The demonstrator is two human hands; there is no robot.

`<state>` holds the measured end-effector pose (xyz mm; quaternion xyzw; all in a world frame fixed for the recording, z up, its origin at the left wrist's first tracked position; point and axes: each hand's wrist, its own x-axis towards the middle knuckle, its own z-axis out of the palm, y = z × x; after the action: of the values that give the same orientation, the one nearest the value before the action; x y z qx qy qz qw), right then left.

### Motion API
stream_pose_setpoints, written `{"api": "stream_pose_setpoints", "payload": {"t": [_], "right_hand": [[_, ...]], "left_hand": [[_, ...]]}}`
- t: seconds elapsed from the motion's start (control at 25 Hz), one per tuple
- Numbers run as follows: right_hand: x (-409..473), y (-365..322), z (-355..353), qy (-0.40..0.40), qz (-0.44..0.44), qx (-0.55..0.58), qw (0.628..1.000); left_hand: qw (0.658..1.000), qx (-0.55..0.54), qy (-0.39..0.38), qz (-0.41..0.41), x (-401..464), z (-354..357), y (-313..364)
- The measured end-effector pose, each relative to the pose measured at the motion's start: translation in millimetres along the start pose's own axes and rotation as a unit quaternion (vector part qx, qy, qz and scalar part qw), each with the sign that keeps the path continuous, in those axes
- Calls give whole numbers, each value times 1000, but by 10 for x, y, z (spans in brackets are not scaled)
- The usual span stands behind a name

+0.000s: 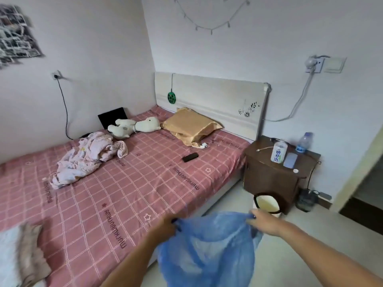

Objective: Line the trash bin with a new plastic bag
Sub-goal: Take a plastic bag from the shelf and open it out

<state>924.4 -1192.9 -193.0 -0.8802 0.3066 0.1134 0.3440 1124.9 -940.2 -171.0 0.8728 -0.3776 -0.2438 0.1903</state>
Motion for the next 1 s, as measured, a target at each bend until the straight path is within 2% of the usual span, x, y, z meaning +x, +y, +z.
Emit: {"api": "stream_pose_setpoints", "payload": {"t": [0.08, 0.12, 0.16, 0.2, 0.24, 0.28, 0.32, 0.36, 0.4, 0.44, 0.48, 0.52, 0.56, 0.6, 0.64, 0.72, 0.8, 0.88, 0.92, 1.0], "right_hand": [[-48, -95, -246, 56, 37, 201, 977], [-61, -163, -354, 59, 43, 318, 945], [-71, -222, -393, 44, 47, 414, 908], [-90, -267, -386, 16, 40, 455, 890], [-119, -303, -339, -23, 29, 427, 904], [-147, -315, -284, -43, 23, 381, 923], [-153, -318, -288, -6, 20, 351, 936], [-124, -305, -352, 98, 24, 347, 932], [-100, -262, -460, 227, 27, 366, 902], [-77, -196, -588, 311, 16, 363, 878], [-81, -165, -681, 325, -1, 327, 887], [-103, -126, -736, 276, -13, 262, 925], [-132, -80, -754, 202, -15, 217, 955], [-148, -34, -781, 150, 13, 212, 966], [-193, -30, -873, 130, 51, 250, 958], [-261, 23, -1103, 115, 99, 372, 916], [-349, 68, -1288, 93, 68, 510, 853], [-374, 163, -1322, 114, 27, 608, 786], [-379, 210, -1309, 136, 24, 631, 763], [-378, 313, -1289, 166, 40, 628, 759]], "left_hand": [[974, -210, 43, -79, 60, -192, 27], [952, -286, 67, -81, 46, -331, 144], [922, -373, 58, -90, -12, -405, 292], [917, -389, 36, -78, -68, -409, 403], [911, -406, 23, -67, -124, -381, 531], [930, -365, 18, -28, -139, -344, 609], [934, -355, 40, 23, -122, -300, 663], [933, -341, 92, 66, -33, -276, 694], [914, -364, 163, 73, 37, -305, 758], [904, -356, 224, 79, 120, -335, 773], [904, -333, 252, 94, 176, -376, 840], [911, -305, 252, 117, 230, -380, 888], [918, -300, 219, 136, 264, -374, 908], [920, -325, 171, 139, 273, -398, 963], [920, -349, 119, 132, 261, -445, 1026], [908, -401, 16, 123, 259, -573, 1081], [898, -423, -29, 118, 246, -658, 1116], [889, -450, 3, 85, 252, -637, 1162], [881, -469, 26, 54, 265, -600, 1194], [883, -465, 66, 11, 316, -472, 1277]]}}
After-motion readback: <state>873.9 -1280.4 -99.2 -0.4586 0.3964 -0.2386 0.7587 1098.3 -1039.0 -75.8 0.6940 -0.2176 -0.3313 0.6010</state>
